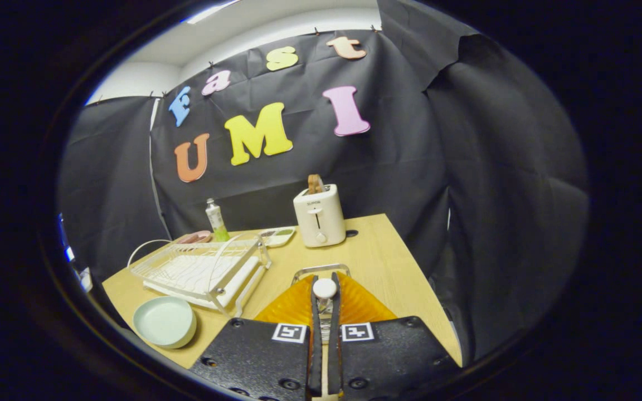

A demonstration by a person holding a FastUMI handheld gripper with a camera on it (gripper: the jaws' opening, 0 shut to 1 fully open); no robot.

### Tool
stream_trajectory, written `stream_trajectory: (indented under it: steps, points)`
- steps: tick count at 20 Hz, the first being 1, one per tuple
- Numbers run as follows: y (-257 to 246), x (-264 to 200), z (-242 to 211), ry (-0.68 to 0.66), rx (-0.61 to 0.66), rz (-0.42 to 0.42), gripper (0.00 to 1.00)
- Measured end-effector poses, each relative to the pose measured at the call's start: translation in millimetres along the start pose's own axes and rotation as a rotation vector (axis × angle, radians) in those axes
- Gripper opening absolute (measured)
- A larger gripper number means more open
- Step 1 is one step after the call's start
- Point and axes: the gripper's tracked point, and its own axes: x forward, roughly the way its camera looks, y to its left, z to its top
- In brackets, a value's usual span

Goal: Take the plate from the dish rack, then take the spoon from the basket and place it into the plate.

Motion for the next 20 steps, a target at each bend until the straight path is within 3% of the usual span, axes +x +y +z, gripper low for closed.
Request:
stream_trajectory:
  steps: [10,20]
  points:
    - [36.3,-49.1,62.2,-0.100,-0.077,-0.010,0.09]
    - [178.1,-88.0,77.8,-0.045,-0.183,0.220,0.09]
